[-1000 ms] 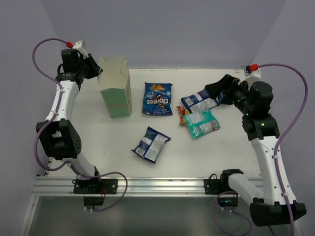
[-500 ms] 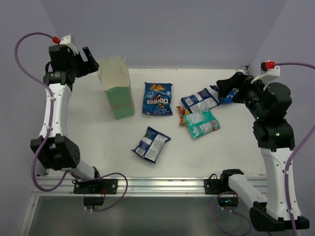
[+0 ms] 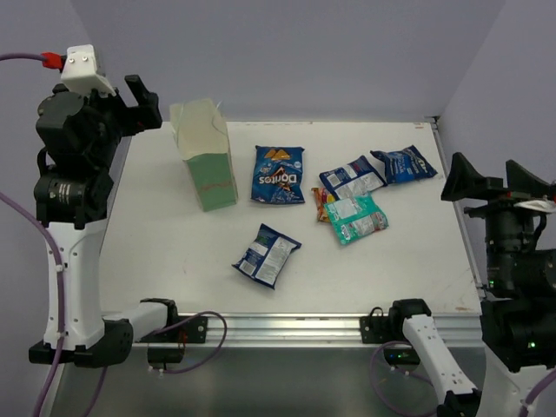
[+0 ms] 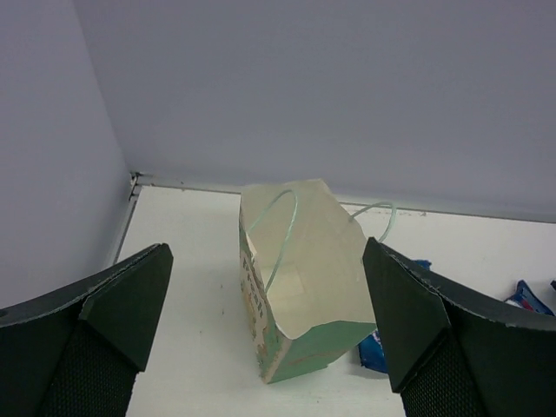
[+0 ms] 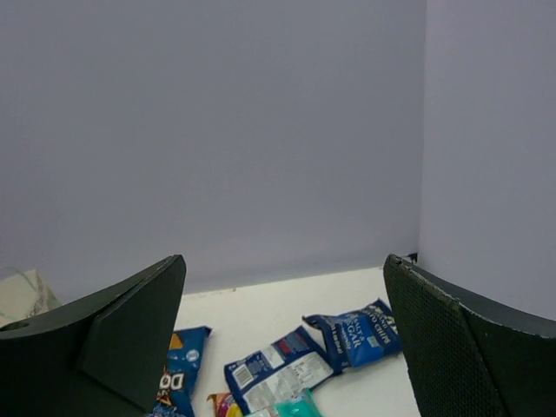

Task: Take the snacks out of the paper bag

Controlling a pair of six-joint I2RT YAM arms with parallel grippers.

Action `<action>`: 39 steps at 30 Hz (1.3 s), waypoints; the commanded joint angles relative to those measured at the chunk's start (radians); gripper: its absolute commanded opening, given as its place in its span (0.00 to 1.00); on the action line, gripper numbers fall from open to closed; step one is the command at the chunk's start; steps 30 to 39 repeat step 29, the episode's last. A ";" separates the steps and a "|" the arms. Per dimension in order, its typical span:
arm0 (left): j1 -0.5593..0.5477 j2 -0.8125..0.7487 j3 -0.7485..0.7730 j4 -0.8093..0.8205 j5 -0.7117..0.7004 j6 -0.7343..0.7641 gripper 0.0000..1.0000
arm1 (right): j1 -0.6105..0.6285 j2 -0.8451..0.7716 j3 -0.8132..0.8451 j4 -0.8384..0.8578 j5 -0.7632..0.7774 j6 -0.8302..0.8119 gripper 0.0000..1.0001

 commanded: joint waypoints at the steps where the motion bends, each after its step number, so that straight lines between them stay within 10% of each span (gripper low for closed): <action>1: -0.020 -0.038 0.087 -0.050 -0.047 0.068 1.00 | 0.010 -0.041 0.031 0.073 0.064 -0.091 0.99; 11: -0.020 -0.179 0.147 -0.028 -0.106 0.115 1.00 | 0.194 -0.096 0.077 0.122 0.228 -0.262 0.99; 39: -0.058 -0.308 -0.071 0.061 -0.136 0.109 1.00 | 0.216 -0.136 0.046 0.167 0.217 -0.282 0.99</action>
